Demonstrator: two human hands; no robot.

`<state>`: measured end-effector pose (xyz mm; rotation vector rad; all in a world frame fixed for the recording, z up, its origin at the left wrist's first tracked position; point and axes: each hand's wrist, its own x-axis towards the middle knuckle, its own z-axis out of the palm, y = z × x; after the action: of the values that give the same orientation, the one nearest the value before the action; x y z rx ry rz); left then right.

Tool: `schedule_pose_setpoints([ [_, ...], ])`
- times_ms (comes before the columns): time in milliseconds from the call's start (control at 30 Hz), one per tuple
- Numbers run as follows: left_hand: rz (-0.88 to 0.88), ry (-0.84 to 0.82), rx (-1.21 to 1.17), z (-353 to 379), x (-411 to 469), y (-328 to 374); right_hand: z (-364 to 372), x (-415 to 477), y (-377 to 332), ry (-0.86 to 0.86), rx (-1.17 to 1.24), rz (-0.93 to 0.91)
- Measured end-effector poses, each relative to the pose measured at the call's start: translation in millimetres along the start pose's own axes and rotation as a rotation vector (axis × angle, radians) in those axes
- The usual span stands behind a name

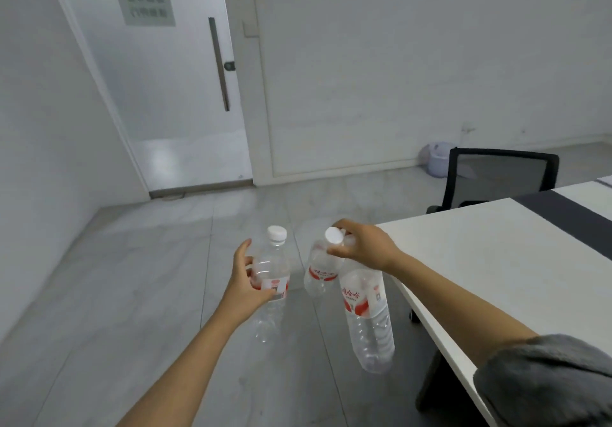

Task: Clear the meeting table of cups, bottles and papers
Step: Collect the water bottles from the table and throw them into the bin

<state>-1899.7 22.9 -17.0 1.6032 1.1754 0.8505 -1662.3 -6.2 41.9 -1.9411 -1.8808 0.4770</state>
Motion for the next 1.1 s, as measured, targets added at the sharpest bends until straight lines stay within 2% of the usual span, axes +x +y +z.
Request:
schedule_pose_setpoints([
  [100, -0.016, -0.03, 0.069, -12, 68, -16, 16, 69, 7, -0.054, -0.023, -0.017],
  [267, 0.053, -0.104, 0.16, -26, 189, -42, 35, 176, 13, -0.097, -0.064, -0.004],
  [500, 0.128, -0.277, 0.204, -31, 403, -65, 28, 334, 45, -0.101, -0.093, 0.228],
  [633, 0.146, -0.397, 0.214, 9, 494, -66, 15, 384, 89, -0.047, -0.154, 0.369],
  [933, 0.217, -0.461, 0.335, 137, 661, -42, -28, 480, 244, 0.092, -0.108, 0.554],
  [1100, 0.274, -0.527, 0.422, 216, 770, -14, -66, 549, 335, 0.1, -0.059, 0.63],
])
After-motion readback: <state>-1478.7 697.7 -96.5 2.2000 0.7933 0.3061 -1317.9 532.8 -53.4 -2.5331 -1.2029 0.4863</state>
